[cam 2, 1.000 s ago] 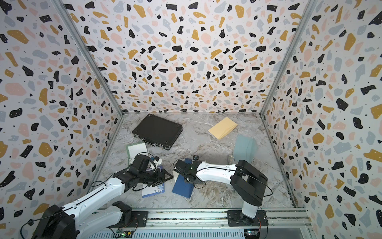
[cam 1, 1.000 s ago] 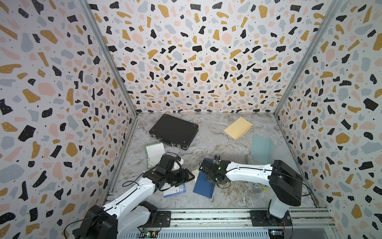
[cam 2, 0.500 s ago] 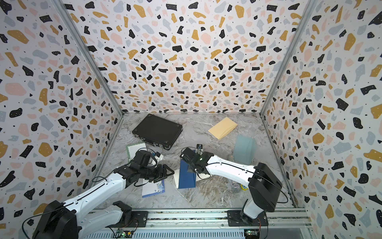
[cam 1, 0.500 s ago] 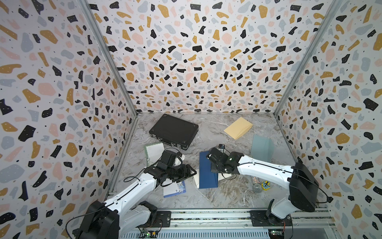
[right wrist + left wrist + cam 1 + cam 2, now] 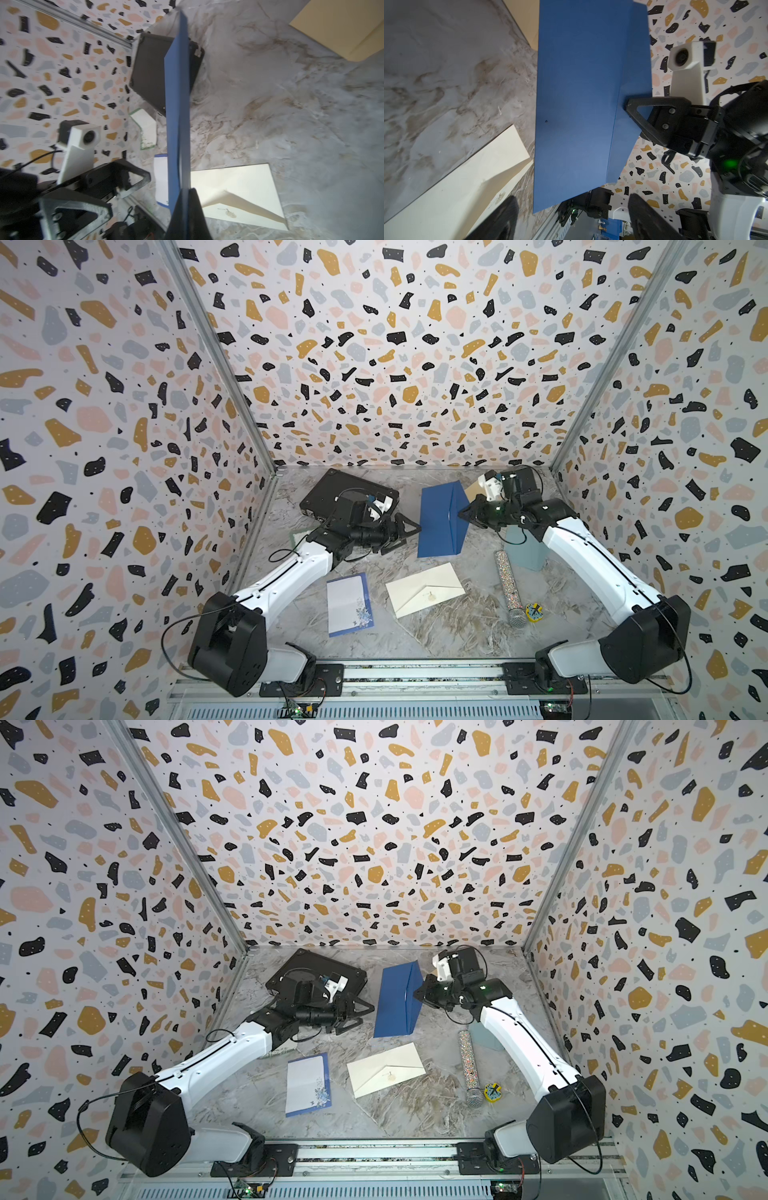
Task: Take the letter paper out of the envelope
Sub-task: Pick up the envelope from the envelope.
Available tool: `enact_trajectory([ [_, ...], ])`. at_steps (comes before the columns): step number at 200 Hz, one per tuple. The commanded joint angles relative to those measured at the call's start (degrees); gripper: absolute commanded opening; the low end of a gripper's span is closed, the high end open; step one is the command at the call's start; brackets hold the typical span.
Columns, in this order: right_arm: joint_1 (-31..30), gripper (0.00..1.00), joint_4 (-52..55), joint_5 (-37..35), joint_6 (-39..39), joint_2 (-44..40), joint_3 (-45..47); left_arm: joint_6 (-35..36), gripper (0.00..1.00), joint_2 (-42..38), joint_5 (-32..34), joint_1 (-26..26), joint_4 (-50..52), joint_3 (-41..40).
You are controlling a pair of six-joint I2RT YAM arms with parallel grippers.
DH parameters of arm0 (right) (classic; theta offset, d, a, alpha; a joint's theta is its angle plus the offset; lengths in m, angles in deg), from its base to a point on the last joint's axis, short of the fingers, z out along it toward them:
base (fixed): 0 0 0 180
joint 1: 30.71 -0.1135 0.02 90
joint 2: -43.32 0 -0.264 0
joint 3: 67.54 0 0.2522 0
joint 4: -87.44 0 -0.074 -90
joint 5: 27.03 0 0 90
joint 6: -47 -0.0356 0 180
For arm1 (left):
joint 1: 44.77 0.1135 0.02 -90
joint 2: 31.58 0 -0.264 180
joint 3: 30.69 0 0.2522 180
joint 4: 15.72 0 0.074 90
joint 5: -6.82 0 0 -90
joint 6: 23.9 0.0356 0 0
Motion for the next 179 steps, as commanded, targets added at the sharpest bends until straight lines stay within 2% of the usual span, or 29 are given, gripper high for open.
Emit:
enact_trajectory([
  [1, 2.39, 0.0, -13.76, 18.91, -10.84, -1.21, 1.89, 1.09, 0.84, 1.5, -3.68, 1.4, -3.06, 3.47],
  [22, 3.84, 0.0, -21.26, 22.26, -17.2, -1.82, 4.09, 5.4, 0.8, 3.78, -4.87, 2.45, 0.67, 6.95],
  [38, 4.49, 0.0, -21.72, 23.13, -18.23, -2.2, 3.91, 9.19, 0.78, 4.99, -4.53, 3.24, 5.95, 9.91],
  [50, 4.5, 0.0, -22.89, 24.35, -19.34, -2.15, 3.94, 9.54, 0.78, 5.13, -5.01, 3.65, 5.48, 10.74],
  [75, 4.5, 0.0, -31.79, 27.59, -25.48, -1.82, 6.14, 5.71, 0.76, 5.81, -8.56, 3.74, -0.35, 11.01],
  [105, 4.5, 0.0, -33.44, 29.2, -26.85, -1.55, 6.69, 1.35, 0.6, 6.36, -11.56, 3.74, -5.86, 10.39],
  [132, 4.5, 0.0, -38.86, 30.34, -30.69, -1.08, 8.17, -0.73, 0.51, 6.13, -10.25, 3.83, -7.32, 9.75],
  [158, 4.5, 0.0, -40.84, 30.71, -32.02, -1.48, 10.15, -6.97, 0.4, 5.99, -10.5, 3.92, -15.65, 7.43],
  [179, 4.5, 0.0, -41.29, 30.77, -32.32, -1.96, 11.09, -11.65, 0.34, 6.21, -11.22, 3.92, -22.06, 6.13],
])
